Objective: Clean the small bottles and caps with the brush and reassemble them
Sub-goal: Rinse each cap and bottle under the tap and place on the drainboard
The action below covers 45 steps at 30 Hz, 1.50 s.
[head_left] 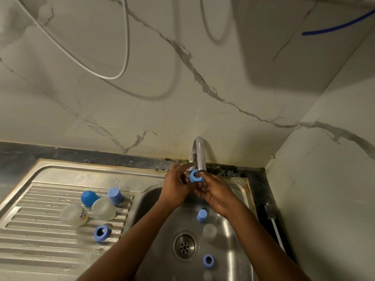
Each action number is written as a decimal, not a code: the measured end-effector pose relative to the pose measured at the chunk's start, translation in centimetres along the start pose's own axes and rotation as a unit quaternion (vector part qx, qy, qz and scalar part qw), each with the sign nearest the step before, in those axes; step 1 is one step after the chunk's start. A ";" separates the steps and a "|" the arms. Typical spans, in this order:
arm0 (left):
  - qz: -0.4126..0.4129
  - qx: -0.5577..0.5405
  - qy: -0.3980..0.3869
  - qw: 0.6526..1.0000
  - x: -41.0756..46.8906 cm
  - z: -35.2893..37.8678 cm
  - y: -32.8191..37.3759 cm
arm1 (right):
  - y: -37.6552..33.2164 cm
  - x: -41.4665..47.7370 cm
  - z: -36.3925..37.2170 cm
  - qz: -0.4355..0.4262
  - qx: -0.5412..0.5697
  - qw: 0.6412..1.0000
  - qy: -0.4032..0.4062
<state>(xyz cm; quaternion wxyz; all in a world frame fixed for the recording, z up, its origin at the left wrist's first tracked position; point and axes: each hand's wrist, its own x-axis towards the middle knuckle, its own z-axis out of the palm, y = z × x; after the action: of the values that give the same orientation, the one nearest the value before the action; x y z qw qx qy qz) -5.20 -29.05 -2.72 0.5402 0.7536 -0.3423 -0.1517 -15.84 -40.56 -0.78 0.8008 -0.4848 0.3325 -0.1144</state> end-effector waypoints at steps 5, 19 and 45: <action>0.015 0.042 -0.017 0.999 0.1 -0.7 0.2 | 0.4 0.3 0.4 -0.016 -0.030 0.999 0.004; -0.001 0.013 -0.033 0.999 0.1 -0.1 0.6 | 0.4 0.0 1.0 -0.063 -0.117 0.985 0.112; 0.023 0.019 0.056 0.998 -3.4 -5.0 0.1 | 4.8 -3.5 1.2 0.051 -0.172 0.984 0.003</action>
<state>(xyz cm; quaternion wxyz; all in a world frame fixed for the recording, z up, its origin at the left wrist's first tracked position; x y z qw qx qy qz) -4.68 -23.22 -1.30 0.5474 0.7631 -0.3313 -0.0907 -18.35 -35.52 -3.01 0.7094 -0.5974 0.3735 -0.0163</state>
